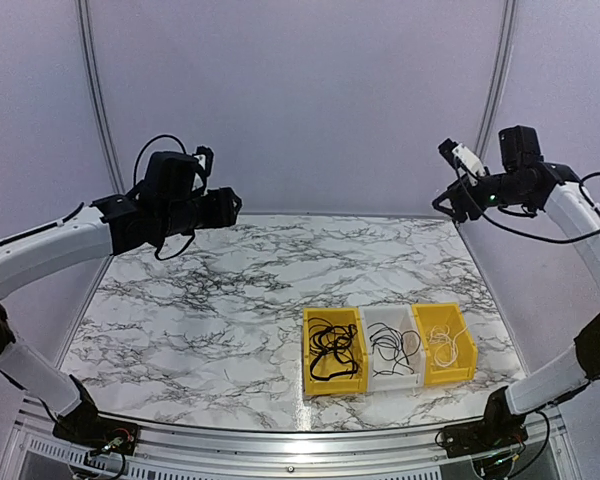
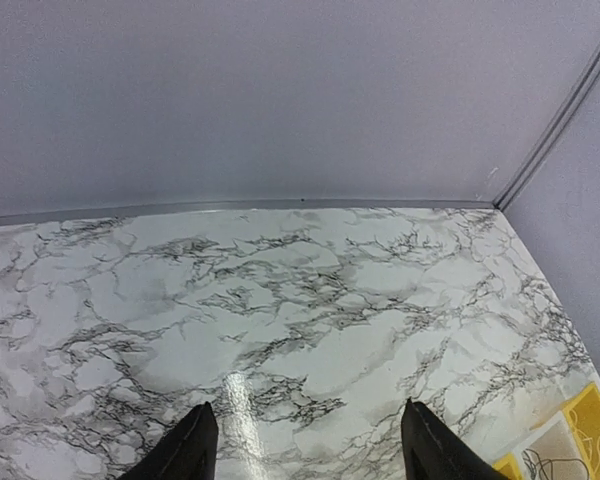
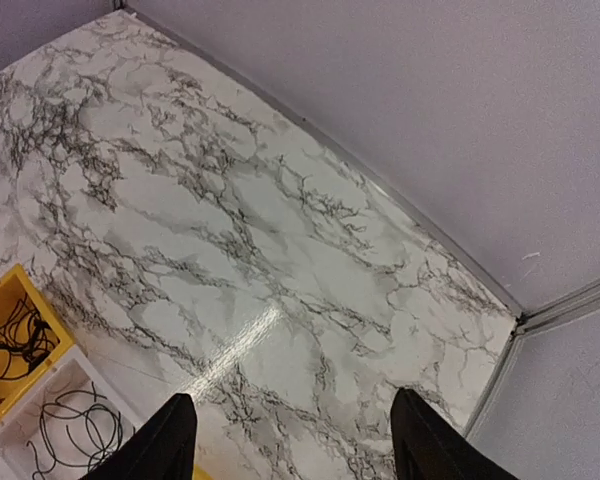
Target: Untangle the cables
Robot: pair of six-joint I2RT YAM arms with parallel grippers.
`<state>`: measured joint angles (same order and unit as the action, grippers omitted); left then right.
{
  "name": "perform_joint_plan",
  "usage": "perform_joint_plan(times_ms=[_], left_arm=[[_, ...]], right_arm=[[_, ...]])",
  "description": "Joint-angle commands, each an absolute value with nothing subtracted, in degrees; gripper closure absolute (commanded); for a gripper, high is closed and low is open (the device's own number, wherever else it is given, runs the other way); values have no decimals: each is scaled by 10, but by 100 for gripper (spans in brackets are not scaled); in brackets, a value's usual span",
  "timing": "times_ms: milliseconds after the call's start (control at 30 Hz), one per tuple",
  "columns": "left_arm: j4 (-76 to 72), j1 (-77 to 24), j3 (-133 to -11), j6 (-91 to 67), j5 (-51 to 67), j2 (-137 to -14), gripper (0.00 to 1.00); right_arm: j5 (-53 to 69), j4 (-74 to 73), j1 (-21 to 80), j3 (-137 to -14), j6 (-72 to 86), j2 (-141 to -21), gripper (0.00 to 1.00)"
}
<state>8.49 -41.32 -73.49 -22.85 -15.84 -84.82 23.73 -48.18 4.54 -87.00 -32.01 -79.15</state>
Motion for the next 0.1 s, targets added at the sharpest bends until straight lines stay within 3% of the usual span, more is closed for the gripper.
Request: perform_joint_plan(times_ms=[0, 67], left_arm=[[99, -407, -768, -186, -229, -812, 30], [100, -404, -771, -174, -256, -800, 26]], right_arm=[[213, -325, 41, -851, -182, -743, 32], [192, -279, 40, -831, -156, -726, 32]])
